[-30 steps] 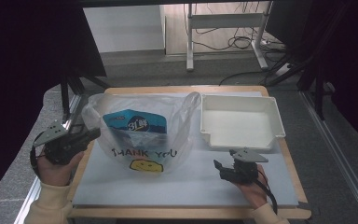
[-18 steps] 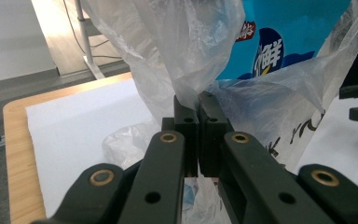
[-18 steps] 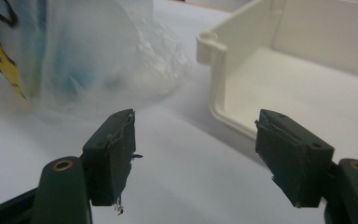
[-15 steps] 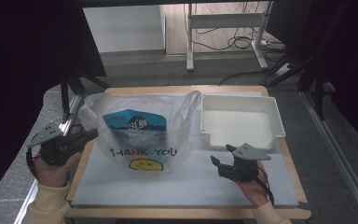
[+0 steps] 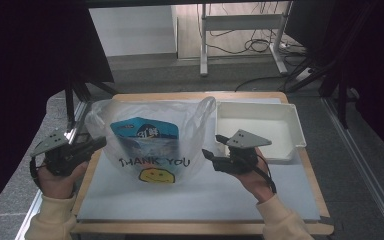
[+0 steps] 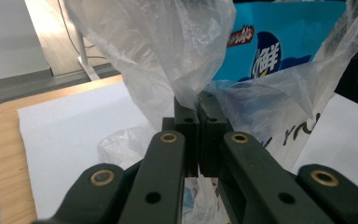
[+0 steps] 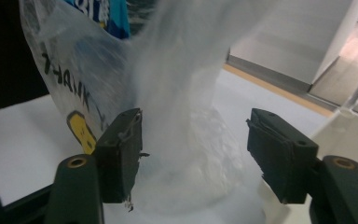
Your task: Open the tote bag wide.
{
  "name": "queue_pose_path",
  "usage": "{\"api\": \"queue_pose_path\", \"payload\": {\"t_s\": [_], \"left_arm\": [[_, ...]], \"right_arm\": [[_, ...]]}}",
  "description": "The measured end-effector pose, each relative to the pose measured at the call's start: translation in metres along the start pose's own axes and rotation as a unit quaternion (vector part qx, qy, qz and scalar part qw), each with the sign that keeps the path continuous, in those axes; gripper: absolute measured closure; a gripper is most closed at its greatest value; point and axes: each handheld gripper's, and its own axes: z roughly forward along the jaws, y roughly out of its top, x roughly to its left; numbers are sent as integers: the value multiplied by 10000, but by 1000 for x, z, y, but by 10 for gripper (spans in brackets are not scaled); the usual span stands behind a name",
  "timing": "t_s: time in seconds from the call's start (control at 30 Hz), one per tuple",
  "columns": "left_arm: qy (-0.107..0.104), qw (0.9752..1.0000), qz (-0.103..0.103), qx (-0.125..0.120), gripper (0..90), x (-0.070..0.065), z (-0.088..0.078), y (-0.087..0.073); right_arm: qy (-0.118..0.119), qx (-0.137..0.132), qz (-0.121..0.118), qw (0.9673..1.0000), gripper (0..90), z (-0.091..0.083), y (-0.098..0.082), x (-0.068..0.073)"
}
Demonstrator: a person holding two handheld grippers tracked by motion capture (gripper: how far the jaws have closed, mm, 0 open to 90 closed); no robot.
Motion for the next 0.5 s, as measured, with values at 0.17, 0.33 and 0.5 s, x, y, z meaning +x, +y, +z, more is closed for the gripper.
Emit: {"api": "queue_pose_path", "payload": {"t_s": [0.17,0.33,0.5], "left_arm": [[-10,10000,-3,-24,889,0,-2,0],[-5,10000,-15,-36,889,1,-2,0],[2,9999,-18,-114,890,1,-4,0]], "right_arm": [[199,1,7,9998,430,12,15,0],[283,39,-62,9996,565,25,26,2],[292,-151,-282,9991,805,25,35,9]]}}
